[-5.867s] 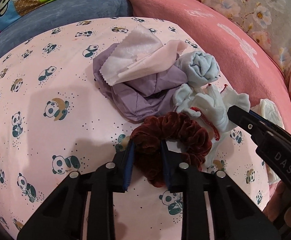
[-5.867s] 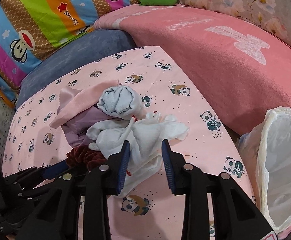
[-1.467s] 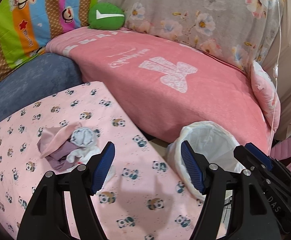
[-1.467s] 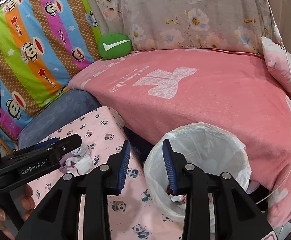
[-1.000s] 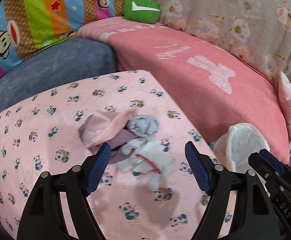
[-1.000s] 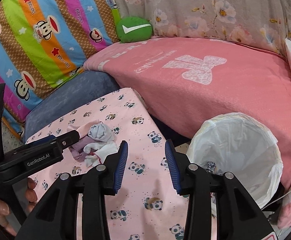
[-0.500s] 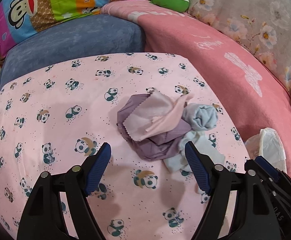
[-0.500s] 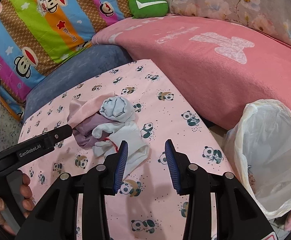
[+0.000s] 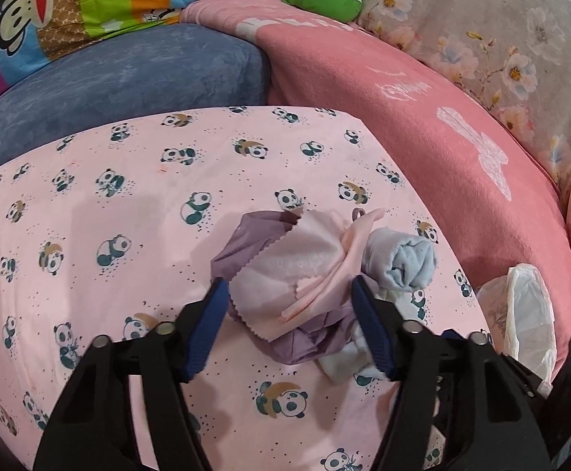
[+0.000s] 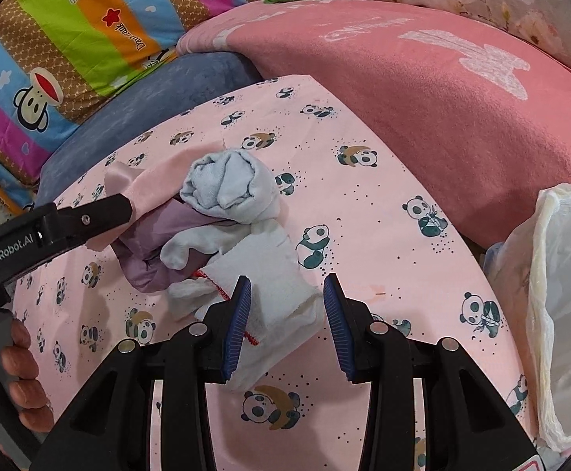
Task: Collect trash
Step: 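Grasp the pink cloth with the left tool while the right tool grasps the white sock, then carry the pink cloth and white sock with both tools over the bin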
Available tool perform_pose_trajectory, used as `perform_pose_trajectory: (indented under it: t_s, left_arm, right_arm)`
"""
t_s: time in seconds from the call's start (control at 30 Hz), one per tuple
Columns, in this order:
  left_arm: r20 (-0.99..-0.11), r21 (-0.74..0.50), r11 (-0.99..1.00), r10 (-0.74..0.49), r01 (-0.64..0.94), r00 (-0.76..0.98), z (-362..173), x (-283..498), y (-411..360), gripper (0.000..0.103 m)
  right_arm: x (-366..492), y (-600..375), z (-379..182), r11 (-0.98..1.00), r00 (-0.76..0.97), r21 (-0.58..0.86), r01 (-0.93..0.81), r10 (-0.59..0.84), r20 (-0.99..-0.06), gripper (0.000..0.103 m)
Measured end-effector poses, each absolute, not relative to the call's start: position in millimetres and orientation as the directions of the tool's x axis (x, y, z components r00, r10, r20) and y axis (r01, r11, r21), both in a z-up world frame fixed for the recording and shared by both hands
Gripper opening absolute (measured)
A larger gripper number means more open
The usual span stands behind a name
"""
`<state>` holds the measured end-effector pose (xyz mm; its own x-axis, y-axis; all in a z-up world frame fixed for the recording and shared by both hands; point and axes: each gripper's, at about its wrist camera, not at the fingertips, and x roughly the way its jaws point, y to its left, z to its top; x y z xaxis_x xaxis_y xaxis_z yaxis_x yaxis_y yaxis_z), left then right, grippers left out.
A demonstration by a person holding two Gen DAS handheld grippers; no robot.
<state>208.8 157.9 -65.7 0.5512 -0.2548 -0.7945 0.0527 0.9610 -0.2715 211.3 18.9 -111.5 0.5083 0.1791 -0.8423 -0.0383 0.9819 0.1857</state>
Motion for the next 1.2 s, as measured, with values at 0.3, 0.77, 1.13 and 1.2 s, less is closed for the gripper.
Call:
perform_pose_trajectory:
  t_s: [0.3,0.77,1.13,1.2]
  left_arm:
    - [-0.798,-0.296,0.951,-0.298,0.091,0.524,-72.8,208.6,154.2,0.01]
    - [-0.745,-0.283,0.951,-0.299,0.124,0.596,-21.7,184.7,144.6,0.005]
    - [-0.668,-0.27,0.94,-0.34,0.21,0.662,34.6,158.8,109.8,0.005]
    - [-0.654,-0.267,0.936,-0.351,0.231,0.67,42.9,154.1,100.8,0.005]
  right_arm:
    - [210.4,19.5,-123.0,0.98,0.496,0.192,-0.044,0.188,-0.848,0.035]
    - [185.8,13.0,-76.7,0.97,0.576,0.227,-0.087,0.235,-0.783,0.016]
    - [151.7,-27.3,2.4,0.967,0.718,0.242,-0.074,0.22,-0.661,0.016]
    - [145.4,-36.1,15.2,0.968,0.738,0.242,-0.068,0.212,-0.641,0.016]
